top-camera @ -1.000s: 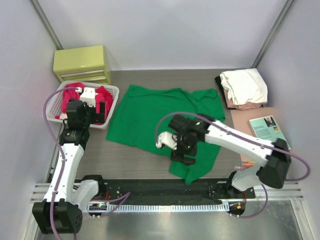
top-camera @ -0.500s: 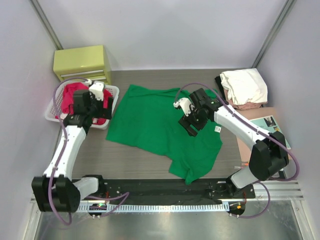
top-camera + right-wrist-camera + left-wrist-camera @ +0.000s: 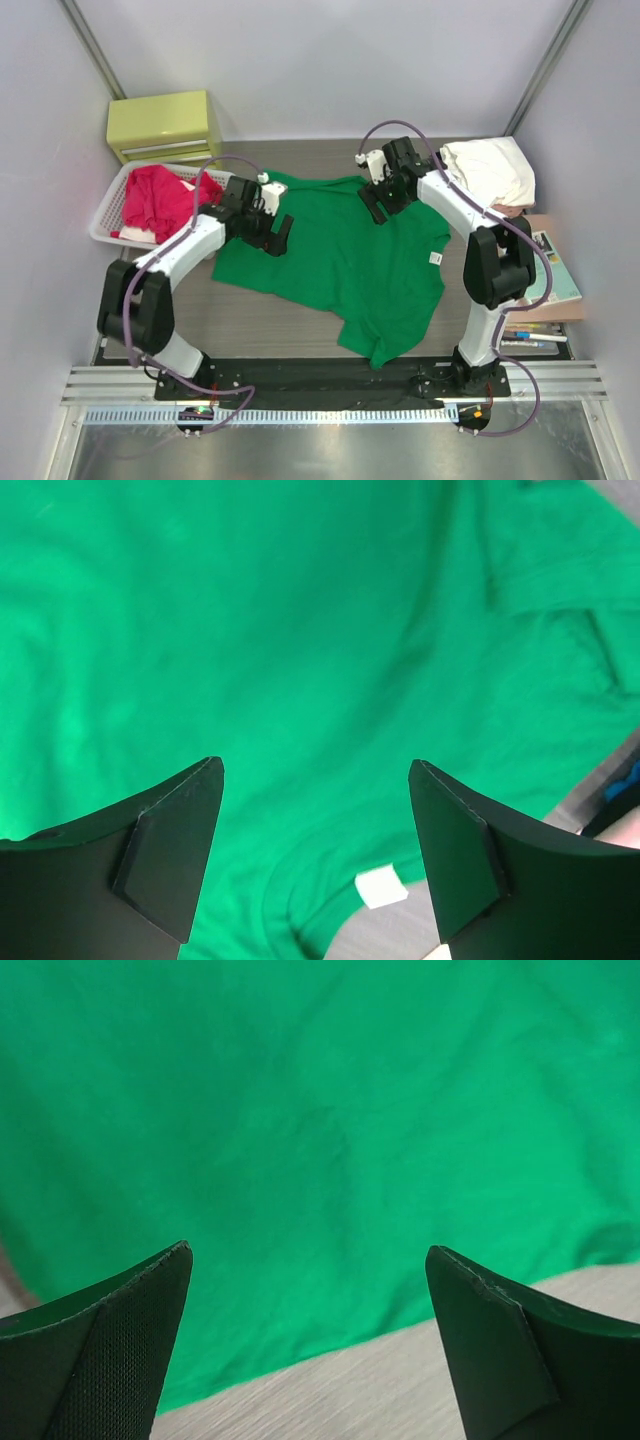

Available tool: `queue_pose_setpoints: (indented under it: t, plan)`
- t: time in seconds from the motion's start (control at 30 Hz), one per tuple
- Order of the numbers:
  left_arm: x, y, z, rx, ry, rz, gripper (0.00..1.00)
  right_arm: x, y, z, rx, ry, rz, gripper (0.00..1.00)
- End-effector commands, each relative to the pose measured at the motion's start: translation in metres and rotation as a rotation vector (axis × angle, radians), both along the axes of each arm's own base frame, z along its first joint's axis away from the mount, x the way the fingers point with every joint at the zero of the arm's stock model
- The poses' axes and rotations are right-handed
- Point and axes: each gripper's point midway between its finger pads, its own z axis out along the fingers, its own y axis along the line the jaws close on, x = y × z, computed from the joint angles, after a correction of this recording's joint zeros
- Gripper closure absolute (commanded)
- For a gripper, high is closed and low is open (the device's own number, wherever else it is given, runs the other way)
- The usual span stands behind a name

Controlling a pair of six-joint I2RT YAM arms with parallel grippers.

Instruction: Fold and stack the t-shirts

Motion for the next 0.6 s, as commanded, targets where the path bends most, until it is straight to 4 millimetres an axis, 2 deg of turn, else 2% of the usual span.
queue_pose_setpoints:
  t: [0.0,0.1,0.3,0.37,0.43,0.57]
  plan:
    - [0.016,0.007,-0.038,0.053,0.089,0.105,0.00,0.032,-0.003,-0.001,0.010,-0.046,-0.076,0.19]
    - [0.024,0.013,-0.049,0.098,0.092,0.131,0.00,0.032,-0.010,-0.017,0.021,-0.023,-0.089,0.19]
    - [0.029,0.006,-0.066,0.081,0.151,0.159,0.00,0.025,-0.015,-0.040,0.018,0.017,-0.096,0.18]
    - [0.032,0.009,-0.073,0.105,0.157,0.173,0.00,0.025,-0.014,-0.046,0.031,0.023,-0.101,0.18]
    - [0.033,0.009,-0.077,0.112,0.173,0.177,0.00,0.021,-0.012,-0.063,0.038,0.059,-0.100,0.18]
    - [0.029,0.008,-0.100,0.131,0.248,0.178,0.00,0.018,-0.008,-0.083,0.052,0.102,-0.112,0.18]
